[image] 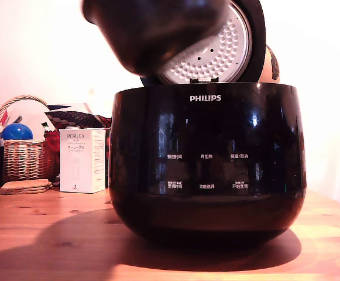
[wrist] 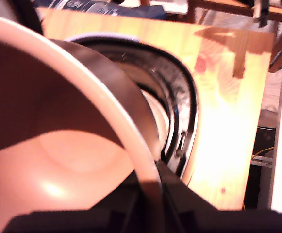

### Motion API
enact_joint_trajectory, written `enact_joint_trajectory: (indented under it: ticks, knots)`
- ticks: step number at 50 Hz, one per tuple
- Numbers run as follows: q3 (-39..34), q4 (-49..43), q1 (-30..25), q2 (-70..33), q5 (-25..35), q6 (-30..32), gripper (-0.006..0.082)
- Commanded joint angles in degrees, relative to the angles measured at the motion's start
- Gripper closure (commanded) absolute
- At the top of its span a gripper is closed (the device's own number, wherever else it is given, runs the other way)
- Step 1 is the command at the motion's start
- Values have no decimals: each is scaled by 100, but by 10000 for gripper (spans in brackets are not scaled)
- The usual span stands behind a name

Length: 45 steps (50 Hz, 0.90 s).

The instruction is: Place the pot you are holding inside the rice cooker

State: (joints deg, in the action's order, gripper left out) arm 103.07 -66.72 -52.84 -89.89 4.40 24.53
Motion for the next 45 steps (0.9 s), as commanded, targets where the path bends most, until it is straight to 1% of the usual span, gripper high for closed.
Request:
enact_joint_trajectory:
  ticks: [1,8,13,19,24,26,27,29,31,33,34,43,44,45]
  knots:
    - [175,284,-61,-175,-11,57,788]
    - [175,387,-142,-387,28,173,788]
    - [175,415,-205,-525,35,426,788]
    - [175,411,-254,-660,35,487,788]
    - [175,385,-258,-785,22,767,788]
    - [175,369,-258,-824,7,767,788]
    - [175,358,-258,-839,-13,911,788]
    - [175,358,-260,-896,-24,933,788]
    - [175,348,-262,-916,-107,1161,788]
    - [175,337,-264,-942,-164,1161,788]
    - [175,337,-264,-975,-188,1329,788]
    - [175,232,-260,-1086,-328,1705,788]
    - [175,203,-254,-1095,-361,1945,788]
    - [175,177,-245,-1106,-374,2024,788]
